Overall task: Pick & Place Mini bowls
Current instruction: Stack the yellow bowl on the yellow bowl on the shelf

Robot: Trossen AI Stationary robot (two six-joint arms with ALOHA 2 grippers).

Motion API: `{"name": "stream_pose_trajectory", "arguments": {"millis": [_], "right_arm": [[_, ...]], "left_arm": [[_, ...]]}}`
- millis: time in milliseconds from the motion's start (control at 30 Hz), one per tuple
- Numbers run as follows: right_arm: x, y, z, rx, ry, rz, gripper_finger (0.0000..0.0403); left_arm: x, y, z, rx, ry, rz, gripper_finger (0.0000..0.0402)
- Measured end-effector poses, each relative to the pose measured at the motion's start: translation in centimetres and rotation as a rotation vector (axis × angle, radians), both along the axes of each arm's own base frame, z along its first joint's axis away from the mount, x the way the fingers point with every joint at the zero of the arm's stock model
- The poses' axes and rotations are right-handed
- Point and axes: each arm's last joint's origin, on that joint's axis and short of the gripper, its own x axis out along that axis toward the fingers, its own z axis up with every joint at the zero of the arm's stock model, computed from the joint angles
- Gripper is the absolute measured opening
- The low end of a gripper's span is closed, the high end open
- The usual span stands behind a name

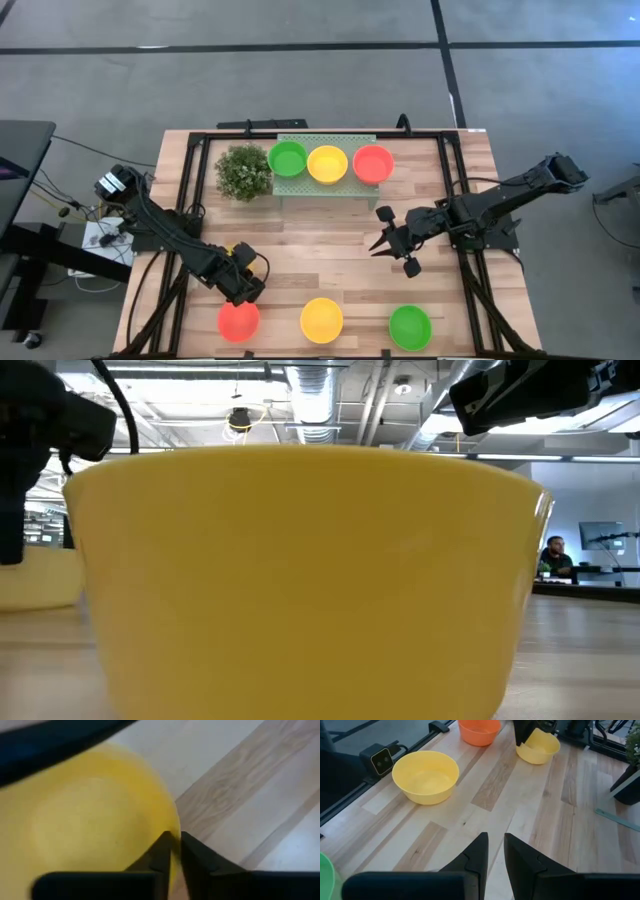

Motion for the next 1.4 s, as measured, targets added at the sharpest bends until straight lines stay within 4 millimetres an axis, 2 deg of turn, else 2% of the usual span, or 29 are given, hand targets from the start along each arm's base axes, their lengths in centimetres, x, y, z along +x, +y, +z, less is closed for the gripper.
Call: {"name": "stream_pose_trajectory", "arguments": {"millis": [67, 200, 267, 433, 500, 700, 967, 1200, 1267, 1400], "right_arm": [[0.0, 0.0, 0.0, 0.0, 0.0, -0.001, 0.0056], [0.0, 0.0, 0.0, -0.001, 0.0, -0.001, 0.0056], [0.0, 0.0, 0.0, -0.001, 0.0, -0.001, 0.0056], [0.0, 0.0, 0.0, -0.001, 0.0, -0.002, 0.0056], [0.0, 0.0, 0.0, -0.001, -0.001, -0.002, 0.0056], [0.0, 0.0, 0.0, 0.0, -0.003, -0.002, 0.0056], [0.0, 0.0, 0.0, -0.04, -0.019, 0.024, 0.0056], [0.1, 0.0, 0.0, -0.06, -0.026, 0.037, 0.0056], [0.1, 0.0, 0.1, -0.078, -0.033, 0.049, 0.0056], [0.1, 0.0, 0.1, -0.083, -0.034, 0.053, 0.0056]], "left_arm": [[0.0, 0.0, 0.1, 0.005, -0.005, -0.002, 0.0012], [0.8, -0.4, 1.0, -0.017, -0.038, -0.038, 0.0011], [1.8, -0.8, 2.4, -0.027, -0.089, -0.075, 0.001], [4.9, -1.1, 6.4, 0.076, -0.246, -0.218, 0.0009], [6.3, -0.9, 7.8, 0.121, -0.28, -0.284, 0.0008], [10.4, 0.8, 10.2, 0.28, -0.31, -0.467, 0.0008], [13.9, 5.4, 15.2, 0.51, -0.363, -0.663, 0.0008], [15.3, 11.4, 19.3, 0.746, -0.332, -0.833, 0.0008], [15.4, 13.2, 19.9, 0.777, -0.311, -0.874, 0.0008], [15.4, 16.4, 19.9, 0.807, -0.258, -0.956, 0.0008]]}}
